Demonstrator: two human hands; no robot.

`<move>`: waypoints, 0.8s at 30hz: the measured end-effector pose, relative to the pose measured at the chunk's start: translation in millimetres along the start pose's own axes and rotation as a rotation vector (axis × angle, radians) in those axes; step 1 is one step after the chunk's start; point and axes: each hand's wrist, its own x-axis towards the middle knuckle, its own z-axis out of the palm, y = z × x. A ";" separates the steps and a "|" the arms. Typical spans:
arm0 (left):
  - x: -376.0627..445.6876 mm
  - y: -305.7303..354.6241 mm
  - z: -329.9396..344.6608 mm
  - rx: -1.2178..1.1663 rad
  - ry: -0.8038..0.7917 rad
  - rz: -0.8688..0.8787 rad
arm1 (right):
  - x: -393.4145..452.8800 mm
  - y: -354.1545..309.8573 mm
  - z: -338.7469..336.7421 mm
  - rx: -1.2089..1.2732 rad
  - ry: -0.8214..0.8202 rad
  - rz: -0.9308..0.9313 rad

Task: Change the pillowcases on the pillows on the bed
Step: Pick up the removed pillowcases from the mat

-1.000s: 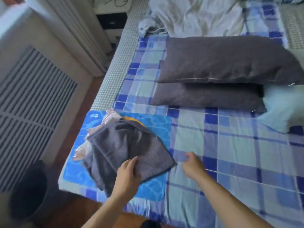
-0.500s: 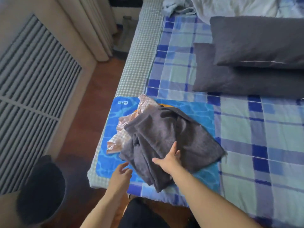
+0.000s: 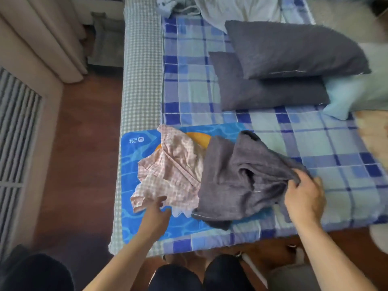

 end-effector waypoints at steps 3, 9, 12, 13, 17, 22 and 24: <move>15.4 19.4 3.1 0.211 -0.020 0.072 | 36.8 19.9 14.3 -0.181 -0.116 0.130; 81.6 31.0 28.6 0.606 0.138 0.167 | 55.1 23.9 112.1 -0.292 -0.462 -0.142; 137.3 28.9 45.1 0.793 0.149 0.192 | 10.0 3.8 136.5 -0.221 -0.467 -0.546; 153.1 27.8 48.9 0.860 0.129 0.213 | -3.6 -1.5 142.2 -0.208 -0.532 -0.622; 167.7 35.3 45.9 0.806 0.182 0.421 | -30.8 -16.3 157.3 -0.276 -0.743 -0.678; 69.8 53.6 -22.1 0.581 0.402 0.199 | -21.3 -25.9 195.8 -0.447 -0.700 -0.751; 17.5 36.5 -56.9 0.520 0.473 0.113 | -6.0 -24.0 211.2 -0.510 -0.664 -0.723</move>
